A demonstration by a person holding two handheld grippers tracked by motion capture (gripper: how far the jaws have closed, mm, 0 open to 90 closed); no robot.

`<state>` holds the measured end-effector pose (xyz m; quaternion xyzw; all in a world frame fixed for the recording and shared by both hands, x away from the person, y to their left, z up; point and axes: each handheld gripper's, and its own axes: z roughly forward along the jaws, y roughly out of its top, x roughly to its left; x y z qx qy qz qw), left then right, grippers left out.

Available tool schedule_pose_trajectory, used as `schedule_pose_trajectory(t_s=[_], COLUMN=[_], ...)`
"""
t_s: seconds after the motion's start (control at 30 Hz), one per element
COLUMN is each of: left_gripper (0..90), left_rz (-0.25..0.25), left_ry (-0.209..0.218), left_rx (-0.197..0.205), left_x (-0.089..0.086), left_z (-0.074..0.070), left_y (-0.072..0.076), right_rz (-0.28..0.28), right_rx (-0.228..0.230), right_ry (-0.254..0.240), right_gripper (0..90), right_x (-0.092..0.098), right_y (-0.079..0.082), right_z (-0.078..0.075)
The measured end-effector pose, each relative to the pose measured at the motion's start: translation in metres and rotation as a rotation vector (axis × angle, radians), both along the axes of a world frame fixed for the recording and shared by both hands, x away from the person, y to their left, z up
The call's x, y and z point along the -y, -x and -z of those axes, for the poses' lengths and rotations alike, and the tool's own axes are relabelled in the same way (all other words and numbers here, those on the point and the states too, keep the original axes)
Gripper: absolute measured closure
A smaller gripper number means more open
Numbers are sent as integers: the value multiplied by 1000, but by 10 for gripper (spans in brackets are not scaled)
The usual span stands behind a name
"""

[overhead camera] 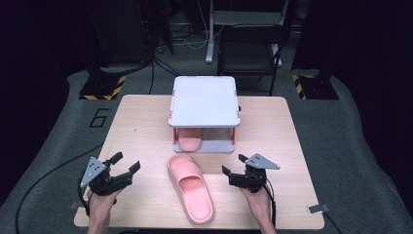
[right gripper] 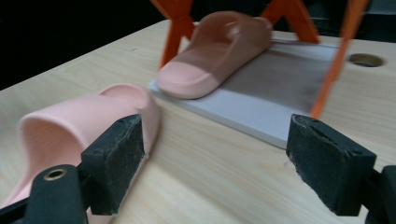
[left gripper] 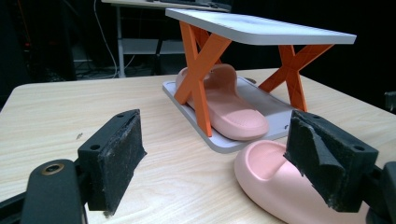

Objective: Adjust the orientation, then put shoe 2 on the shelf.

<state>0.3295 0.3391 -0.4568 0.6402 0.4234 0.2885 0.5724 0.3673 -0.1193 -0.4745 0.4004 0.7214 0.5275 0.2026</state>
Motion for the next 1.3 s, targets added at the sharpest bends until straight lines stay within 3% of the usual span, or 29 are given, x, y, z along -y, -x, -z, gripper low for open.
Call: schedule_pose_trajectory(t_s=[0.07,0.23,0.47,0.6,0.7,0.87,1.0,1.07,1.17,1.23,1.3], left_gripper=[186,187,186,186,186,186,186,186,185,175,176], left_rz=[-2,0,14,24,35,118,174,202,199,168,151], left_ry=[-4,0,-6,-4,-2,-91,-92,-118,-185,-222,-229], left_rx=[0,0,-12,-23,-45,-85,-117,-143,-159,-177,-216], left_x=[0,1,9,21,41,80,108,120,132,136,134], left_z=[-1,-3,0,5,13,30,41,46,52,57,61], left_y=[0,0,0,6,10,9,5,5,2,1,0], right_rz=[28,96,138,148,149,144,137,139,141,140,138], right_rx=[21,20,20,22,27,33,35,36,36,35,40], right_ry=[0,-23,-19,-22,-30,-30,-32,-31,-33,-37,-33], right_gripper=[183,181,181,181,181,181,181,181,181,182,182], right_x=[11,34,53,56,55,51,49,50,51,51,52], right_y=[-2,-3,-3,-5,-7,-8,-10,-10,-10,-9,-9], right_z=[-2,-5,-6,-8,-10,-14,-17,-17,-18,-18,-18])
